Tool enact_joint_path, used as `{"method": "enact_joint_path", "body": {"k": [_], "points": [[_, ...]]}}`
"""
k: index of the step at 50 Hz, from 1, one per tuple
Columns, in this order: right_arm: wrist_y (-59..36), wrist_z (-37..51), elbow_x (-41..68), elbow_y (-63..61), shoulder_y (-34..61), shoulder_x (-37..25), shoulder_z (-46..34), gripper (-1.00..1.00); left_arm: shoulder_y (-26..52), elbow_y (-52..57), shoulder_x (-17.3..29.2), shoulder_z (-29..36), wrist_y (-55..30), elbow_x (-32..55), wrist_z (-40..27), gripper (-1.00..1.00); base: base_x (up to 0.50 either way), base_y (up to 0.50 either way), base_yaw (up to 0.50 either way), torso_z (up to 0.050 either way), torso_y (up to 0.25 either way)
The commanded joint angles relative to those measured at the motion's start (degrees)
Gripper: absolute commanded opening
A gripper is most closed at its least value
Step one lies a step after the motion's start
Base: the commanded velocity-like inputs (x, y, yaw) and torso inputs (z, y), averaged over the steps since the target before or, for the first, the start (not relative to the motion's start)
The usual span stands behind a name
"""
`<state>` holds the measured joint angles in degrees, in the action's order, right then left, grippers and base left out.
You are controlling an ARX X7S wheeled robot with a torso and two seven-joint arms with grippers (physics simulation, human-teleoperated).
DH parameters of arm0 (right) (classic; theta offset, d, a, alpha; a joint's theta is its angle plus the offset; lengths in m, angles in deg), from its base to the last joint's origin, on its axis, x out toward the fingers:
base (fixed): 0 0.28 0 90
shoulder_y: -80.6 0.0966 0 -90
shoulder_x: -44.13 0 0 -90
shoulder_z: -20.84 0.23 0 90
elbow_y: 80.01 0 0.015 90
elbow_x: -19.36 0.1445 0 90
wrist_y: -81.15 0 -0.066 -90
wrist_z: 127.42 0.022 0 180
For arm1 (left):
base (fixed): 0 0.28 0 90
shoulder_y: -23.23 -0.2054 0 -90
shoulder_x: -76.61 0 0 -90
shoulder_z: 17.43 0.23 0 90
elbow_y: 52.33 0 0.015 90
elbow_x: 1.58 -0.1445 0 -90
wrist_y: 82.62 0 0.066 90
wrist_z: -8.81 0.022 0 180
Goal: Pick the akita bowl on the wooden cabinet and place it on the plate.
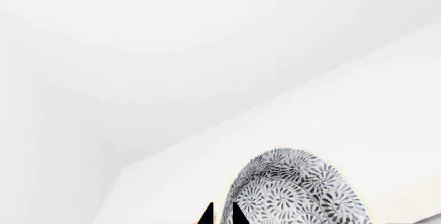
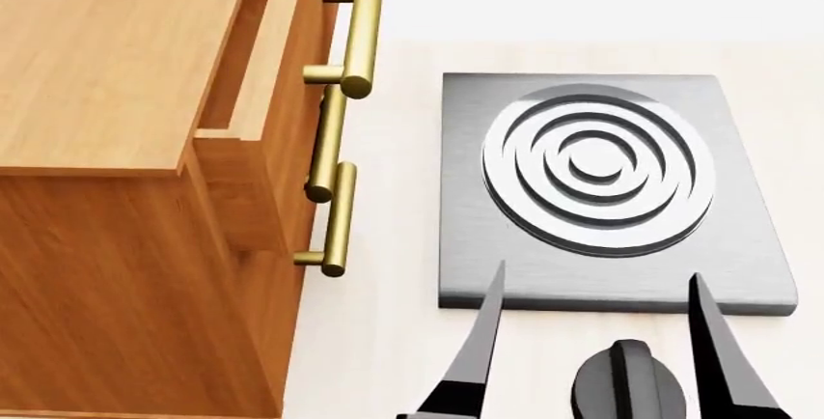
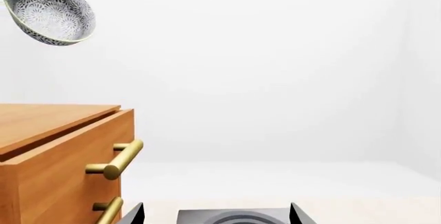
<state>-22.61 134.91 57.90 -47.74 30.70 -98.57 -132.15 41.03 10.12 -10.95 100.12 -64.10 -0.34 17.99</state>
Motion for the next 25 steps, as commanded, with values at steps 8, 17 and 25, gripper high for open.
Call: {"method": "enact_joint_path", "body": {"k": [8,17,25], "points": [[-0.5,0.6,0.2,-0.8,0.3,-0.3,0.1,1.00,-2.5,17.0,2.0,6.9,1.1,0.3,1.2,-1.00,0.00,0.00,0.00,0.000,0.000],[-0.2,0.2,0.2,-0.2,0.2,0.0,-0.1,1.00,-3.3,21.8,3.5,9.9,3.7,0.6,2.4,-1.00,0.00,0.00,0.00,0.000,0.000],[0.3,-0.1,0.3,0.2,0.1,-0.1,0.1,1.00,-3.8,26.4,5.0,12.7,6.2,1.1,4.3,-1.00,0.00,0.00,0.00,0.000,0.000]]}}
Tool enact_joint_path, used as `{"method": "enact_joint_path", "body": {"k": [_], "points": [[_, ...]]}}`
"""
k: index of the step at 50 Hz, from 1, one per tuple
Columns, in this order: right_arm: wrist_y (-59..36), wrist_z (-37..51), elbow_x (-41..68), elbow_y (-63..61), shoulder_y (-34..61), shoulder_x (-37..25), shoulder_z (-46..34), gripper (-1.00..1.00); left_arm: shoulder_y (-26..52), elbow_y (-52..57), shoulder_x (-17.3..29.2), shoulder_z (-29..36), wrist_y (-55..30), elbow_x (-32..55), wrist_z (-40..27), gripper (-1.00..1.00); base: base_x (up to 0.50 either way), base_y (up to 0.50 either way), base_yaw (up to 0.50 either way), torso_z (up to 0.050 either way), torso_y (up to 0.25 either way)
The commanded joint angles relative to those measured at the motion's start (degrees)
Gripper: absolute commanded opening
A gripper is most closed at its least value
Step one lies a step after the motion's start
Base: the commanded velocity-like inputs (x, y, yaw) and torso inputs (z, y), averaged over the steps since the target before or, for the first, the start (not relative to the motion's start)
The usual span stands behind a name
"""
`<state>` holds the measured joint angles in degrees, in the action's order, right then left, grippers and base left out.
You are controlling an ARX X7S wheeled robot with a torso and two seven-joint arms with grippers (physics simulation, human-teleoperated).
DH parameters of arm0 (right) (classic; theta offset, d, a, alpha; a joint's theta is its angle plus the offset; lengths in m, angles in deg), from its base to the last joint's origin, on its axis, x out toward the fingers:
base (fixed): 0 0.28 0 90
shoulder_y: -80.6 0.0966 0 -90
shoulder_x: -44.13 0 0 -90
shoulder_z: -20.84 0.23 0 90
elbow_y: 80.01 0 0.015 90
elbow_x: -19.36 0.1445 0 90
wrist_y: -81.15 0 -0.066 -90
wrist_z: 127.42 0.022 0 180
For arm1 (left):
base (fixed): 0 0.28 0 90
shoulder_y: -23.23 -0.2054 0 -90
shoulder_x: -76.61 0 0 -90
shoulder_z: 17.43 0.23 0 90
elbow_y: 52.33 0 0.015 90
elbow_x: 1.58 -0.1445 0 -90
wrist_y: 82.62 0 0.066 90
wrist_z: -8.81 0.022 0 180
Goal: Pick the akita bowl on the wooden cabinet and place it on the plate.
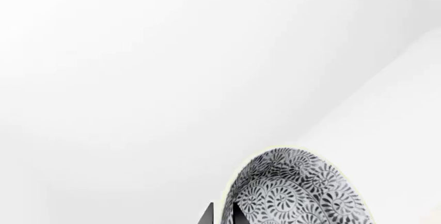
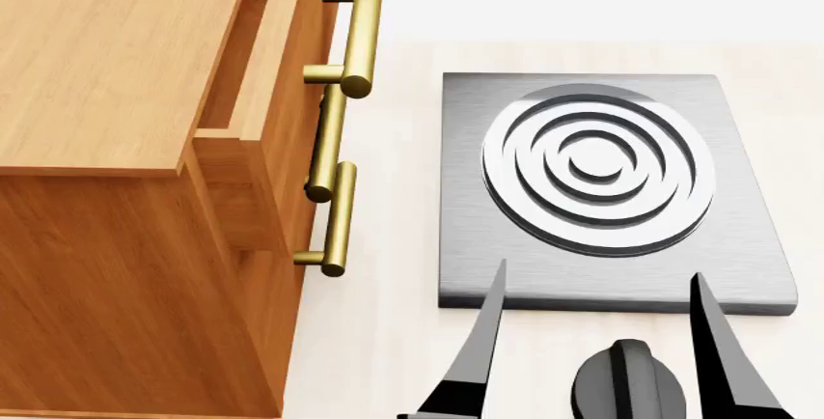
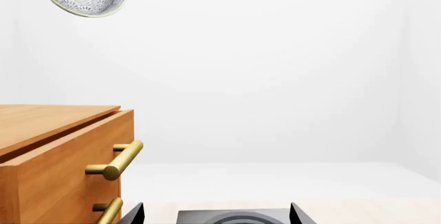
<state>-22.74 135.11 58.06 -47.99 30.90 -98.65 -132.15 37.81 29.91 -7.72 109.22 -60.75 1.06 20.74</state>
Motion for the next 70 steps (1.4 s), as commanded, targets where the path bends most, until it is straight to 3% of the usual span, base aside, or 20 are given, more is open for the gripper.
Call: {"method": "enact_joint_path", "body": {"k": [1,16,54,70], "points": [[0.5,-0.3,0.1,0.5,-0.2,0.0,0.1,1.00,-0.9,7.6,2.2,4.5,3.3,-0.4,1.8,-1.00,0.00,0.00,0.00,0.000,0.000],[0.3,-0.1,0.4,0.1,0.0,-0.3,0.4,1.00,-4.5,18.4,4.1,2.7,7.4,3.9,5.4,-1.00,0.00,0.00,0.00,0.000,0.000],[0.9,1.0,1.0,-1.5,1.2,-1.1,0.1,1.00,-9.9,36.4,5.7,-2.5,3.0,12.7,9.0,-1.00,0.00,0.00,0.00,0.000,0.000],[1.2,5.3,8.1,-1.9,18.5,-1.5,-8.0,1.00,-11.2,38.1,6.5,-2.9,2.9,14.0,9.3,-1.00,0.00,0.00,0.00,0.000,0.001]]}}
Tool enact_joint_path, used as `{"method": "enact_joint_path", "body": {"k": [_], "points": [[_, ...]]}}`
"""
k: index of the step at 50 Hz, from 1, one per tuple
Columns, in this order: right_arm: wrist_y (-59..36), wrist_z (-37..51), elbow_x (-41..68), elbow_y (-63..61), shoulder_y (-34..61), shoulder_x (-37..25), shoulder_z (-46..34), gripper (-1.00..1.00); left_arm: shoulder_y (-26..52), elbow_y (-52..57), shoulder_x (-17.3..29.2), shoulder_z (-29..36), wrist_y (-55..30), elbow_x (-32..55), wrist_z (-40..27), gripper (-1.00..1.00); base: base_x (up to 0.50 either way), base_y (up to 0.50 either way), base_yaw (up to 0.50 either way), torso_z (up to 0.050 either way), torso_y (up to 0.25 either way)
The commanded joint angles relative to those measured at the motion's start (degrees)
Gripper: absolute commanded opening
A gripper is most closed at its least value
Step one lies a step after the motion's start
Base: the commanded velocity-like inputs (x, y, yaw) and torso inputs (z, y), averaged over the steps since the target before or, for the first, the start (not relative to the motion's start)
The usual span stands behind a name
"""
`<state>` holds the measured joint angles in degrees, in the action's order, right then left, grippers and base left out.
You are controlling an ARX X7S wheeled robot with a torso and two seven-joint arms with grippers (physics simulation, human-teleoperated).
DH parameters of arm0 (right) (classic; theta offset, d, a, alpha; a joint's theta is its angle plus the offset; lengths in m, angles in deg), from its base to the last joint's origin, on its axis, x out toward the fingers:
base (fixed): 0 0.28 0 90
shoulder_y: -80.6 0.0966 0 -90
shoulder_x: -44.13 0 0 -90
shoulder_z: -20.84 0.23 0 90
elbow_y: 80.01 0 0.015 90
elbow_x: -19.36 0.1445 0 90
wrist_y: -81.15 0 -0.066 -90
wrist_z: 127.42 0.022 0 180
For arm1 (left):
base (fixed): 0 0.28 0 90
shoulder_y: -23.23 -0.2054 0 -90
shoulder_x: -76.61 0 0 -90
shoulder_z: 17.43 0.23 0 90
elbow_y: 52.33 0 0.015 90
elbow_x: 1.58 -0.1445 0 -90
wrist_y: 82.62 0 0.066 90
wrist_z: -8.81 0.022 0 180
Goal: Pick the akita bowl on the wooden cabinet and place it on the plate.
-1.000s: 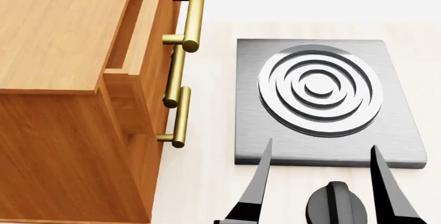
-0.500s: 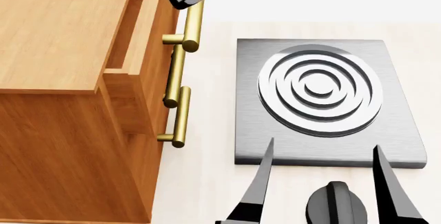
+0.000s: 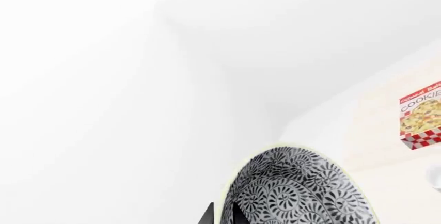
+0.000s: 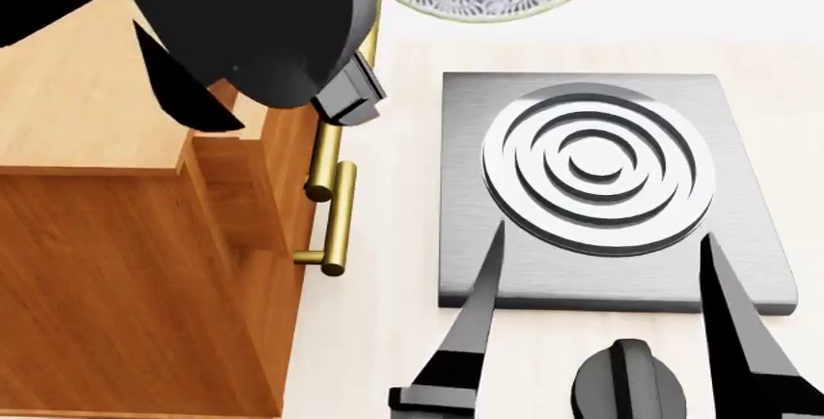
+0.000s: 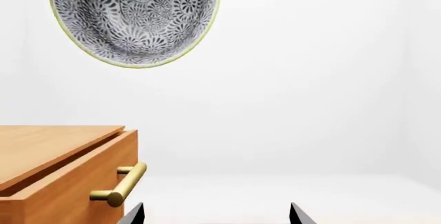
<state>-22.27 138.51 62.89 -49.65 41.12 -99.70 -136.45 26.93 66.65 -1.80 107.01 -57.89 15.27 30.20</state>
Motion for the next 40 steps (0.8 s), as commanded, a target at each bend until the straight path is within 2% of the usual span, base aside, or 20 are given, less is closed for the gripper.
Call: {"method": "enact_joint_path", "body": {"k": [1,18,40], "points": [[1.2,2.0,3.2,-0.2,8.8,-0.8,-4.1,1.00,-0.6,1.5,0.8,-0.7,0.0,-0.2,-0.2,-1.00,0.00,0.00,0.00,0.000,0.000],[4.3,2.2,2.0,0.3,8.8,-3.2,-4.5,1.00,-5.6,5.3,3.0,-1.7,0.0,1.9,0.0,-1.00,0.00,0.00,0.00,0.000,0.000],[1.7,0.6,7.3,0.9,13.7,-0.5,-2.0,1.00,-8.1,7.1,3.3,-2.2,1.0,3.7,0.1,-1.00,0.00,0.00,0.00,0.000,0.000]]}}
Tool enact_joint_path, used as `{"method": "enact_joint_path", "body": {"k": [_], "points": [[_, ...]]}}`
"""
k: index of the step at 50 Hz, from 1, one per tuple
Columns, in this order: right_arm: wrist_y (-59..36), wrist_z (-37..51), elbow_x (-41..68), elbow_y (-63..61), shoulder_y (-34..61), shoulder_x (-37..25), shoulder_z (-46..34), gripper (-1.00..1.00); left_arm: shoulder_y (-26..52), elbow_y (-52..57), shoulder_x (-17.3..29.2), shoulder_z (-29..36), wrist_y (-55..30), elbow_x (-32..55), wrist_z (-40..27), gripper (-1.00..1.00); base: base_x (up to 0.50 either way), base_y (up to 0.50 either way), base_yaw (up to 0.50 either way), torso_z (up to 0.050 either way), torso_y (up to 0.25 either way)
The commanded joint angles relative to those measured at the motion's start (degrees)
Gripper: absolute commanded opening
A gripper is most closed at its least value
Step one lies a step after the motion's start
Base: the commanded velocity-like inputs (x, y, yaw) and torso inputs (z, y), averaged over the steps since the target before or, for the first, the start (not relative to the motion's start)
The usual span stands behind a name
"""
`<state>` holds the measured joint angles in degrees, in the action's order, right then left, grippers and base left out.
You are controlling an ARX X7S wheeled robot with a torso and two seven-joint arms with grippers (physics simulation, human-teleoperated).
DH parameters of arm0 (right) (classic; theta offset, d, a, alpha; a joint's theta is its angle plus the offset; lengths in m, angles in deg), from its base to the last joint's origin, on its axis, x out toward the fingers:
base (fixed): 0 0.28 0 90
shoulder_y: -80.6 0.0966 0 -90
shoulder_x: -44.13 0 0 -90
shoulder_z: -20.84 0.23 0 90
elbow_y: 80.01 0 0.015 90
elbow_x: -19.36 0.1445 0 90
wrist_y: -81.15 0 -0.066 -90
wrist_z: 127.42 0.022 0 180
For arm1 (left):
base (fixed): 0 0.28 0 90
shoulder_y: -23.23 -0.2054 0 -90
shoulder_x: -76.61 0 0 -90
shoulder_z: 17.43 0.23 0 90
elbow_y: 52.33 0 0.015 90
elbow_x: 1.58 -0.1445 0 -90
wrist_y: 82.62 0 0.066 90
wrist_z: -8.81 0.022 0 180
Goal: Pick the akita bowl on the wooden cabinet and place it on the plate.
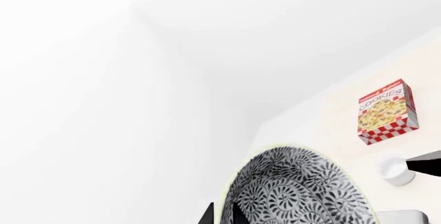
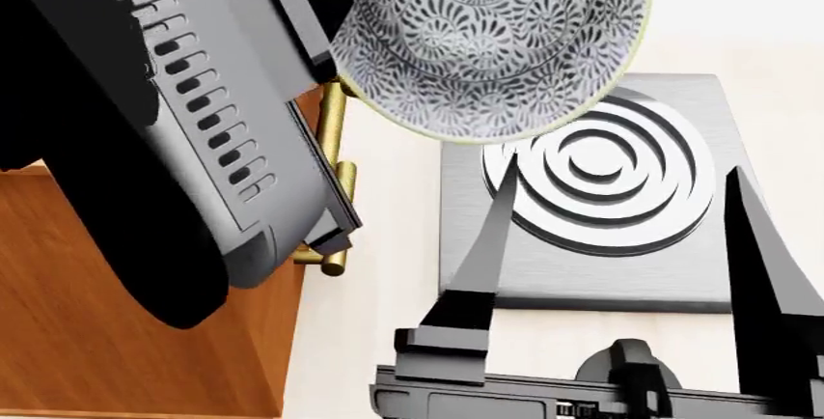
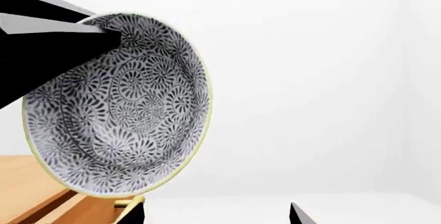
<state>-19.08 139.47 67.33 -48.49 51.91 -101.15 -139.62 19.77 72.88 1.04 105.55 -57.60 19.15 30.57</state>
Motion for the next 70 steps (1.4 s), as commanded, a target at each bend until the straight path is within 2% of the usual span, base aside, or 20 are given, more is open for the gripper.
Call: {"method": "enact_joint_path", "body": {"k": [1,12,20,34,39,49,67,68,70], "points": [[-1.6,-0.3,3.0,-0.4,3.1,0.9,1.2,1.00,-1.0,0.8,0.6,-0.6,1.0,-0.3,-0.3,-1.00,0.00,0.00,0.00,0.000,0.000],[-2.7,0.6,5.4,-1.3,6.3,-0.6,1.0,1.00,-2.2,2.4,1.5,-1.5,0.3,0.9,-0.2,-1.00,0.00,0.00,0.00,0.000,0.000],[0.7,2.9,5.4,-1.5,13.3,-2.1,-6.6,1.00,-3.5,2.7,2.0,-1.3,0.9,1.0,-0.6,-1.00,0.00,0.00,0.00,0.000,0.001],[2.0,3.1,5.4,-1.5,16.9,-2.3,-9.9,1.00,-4.0,3.4,2.2,-1.3,0.6,1.6,-1.0,-1.00,0.00,0.00,0.00,0.001,0.000],[0.5,2.9,6.2,-1.4,14.4,-1.8,-7.0,1.00,-4.2,4.6,2.3,-3.0,-0.2,2.9,-0.7,-1.00,0.00,0.00,0.00,0.000,0.000],[2.5,0.2,5.5,1.2,11.7,-2.2,-6.0,1.00,-5.0,9.4,2.3,-7.2,-3.4,6.6,-0.5,-1.00,0.00,0.00,0.00,0.000,0.001],[5.9,-3.0,5.1,3.8,9.1,-2.7,-5.4,1.00,-6.1,10.5,2.9,-9.0,-3.5,8.5,-0.3,-1.00,0.00,0.00,0.00,0.000,0.000],[5.7,-2.9,5.0,3.7,9.1,-2.6,-5.5,-1.00,-6.5,10.5,3.1,-8.8,-3.1,8.4,-0.4,-1.00,0.00,0.00,0.00,0.000,0.000],[5.0,-2.9,4.8,3.4,9.0,-2.2,-5.8,-1.00,-6.8,10.4,3.2,-8.7,-2.8,8.2,-0.6,-1.00,0.00,0.00,0.00,0.000,0.000]]}}
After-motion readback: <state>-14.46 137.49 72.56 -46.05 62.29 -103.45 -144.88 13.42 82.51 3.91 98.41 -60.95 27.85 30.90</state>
